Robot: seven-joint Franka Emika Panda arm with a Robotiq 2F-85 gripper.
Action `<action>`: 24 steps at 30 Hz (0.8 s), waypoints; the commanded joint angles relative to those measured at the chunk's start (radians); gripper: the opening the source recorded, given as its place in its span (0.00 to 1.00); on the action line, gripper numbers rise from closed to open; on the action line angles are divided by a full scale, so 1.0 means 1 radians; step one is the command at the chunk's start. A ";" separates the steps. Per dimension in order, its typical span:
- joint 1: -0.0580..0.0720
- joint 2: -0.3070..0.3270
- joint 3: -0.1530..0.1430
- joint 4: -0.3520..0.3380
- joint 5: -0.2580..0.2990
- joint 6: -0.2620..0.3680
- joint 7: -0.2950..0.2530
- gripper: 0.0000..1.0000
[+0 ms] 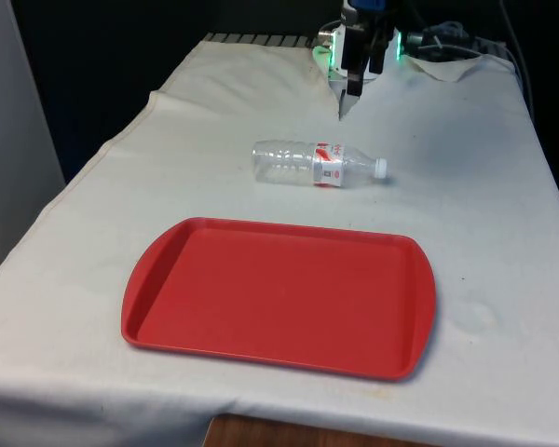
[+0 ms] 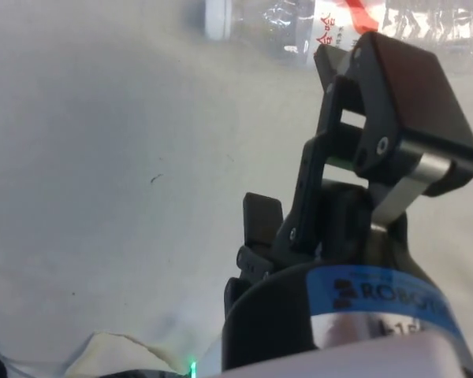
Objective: Place the bottle upright on the tray.
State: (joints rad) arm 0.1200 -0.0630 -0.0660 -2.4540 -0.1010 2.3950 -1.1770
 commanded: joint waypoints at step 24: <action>-0.002 0.027 0.001 -0.001 -0.161 0.016 -0.005 1.00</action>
State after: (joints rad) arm 0.1200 -0.0380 -0.0660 -2.4540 -0.2360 2.4000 -1.1990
